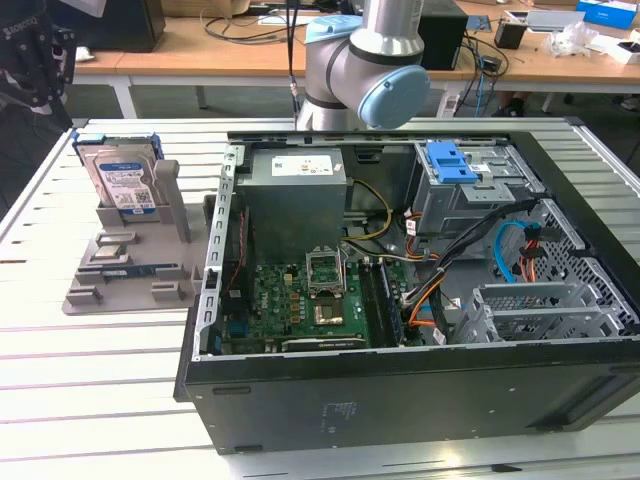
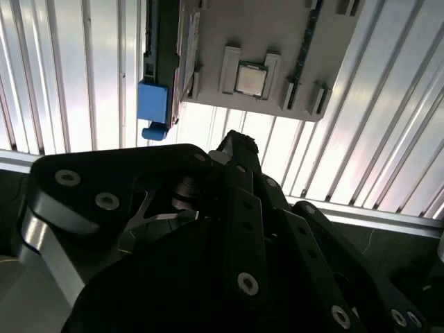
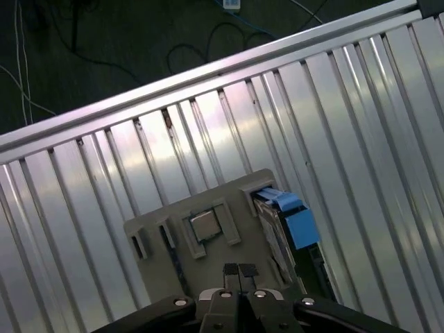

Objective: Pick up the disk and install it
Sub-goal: 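Pick up the disk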

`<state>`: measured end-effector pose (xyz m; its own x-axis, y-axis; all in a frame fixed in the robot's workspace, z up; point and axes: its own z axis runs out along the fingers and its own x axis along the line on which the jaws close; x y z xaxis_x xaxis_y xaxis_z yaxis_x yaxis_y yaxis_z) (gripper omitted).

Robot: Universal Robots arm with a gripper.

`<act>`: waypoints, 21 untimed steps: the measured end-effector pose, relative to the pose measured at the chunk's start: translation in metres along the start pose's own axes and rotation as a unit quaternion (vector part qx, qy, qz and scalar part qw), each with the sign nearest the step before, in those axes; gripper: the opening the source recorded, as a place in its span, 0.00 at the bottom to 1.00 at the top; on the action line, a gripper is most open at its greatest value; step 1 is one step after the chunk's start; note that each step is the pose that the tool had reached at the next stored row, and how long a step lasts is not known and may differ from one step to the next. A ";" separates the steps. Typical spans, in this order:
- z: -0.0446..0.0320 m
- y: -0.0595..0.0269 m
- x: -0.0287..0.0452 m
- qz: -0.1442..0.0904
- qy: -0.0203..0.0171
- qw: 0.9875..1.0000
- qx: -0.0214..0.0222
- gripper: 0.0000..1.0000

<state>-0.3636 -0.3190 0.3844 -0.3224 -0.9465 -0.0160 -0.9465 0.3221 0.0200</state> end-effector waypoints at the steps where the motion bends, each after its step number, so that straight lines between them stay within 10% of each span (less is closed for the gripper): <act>1: 0.0000 0.0000 0.0000 -0.004 0.000 1.000 0.000 0.11; 21: 0.0000 0.0000 0.0000 -0.099 0.002 0.995 -0.002 0.11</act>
<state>-0.3636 -0.3191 0.3844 -0.1305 -0.9913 -0.0160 -0.9913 0.1301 0.0200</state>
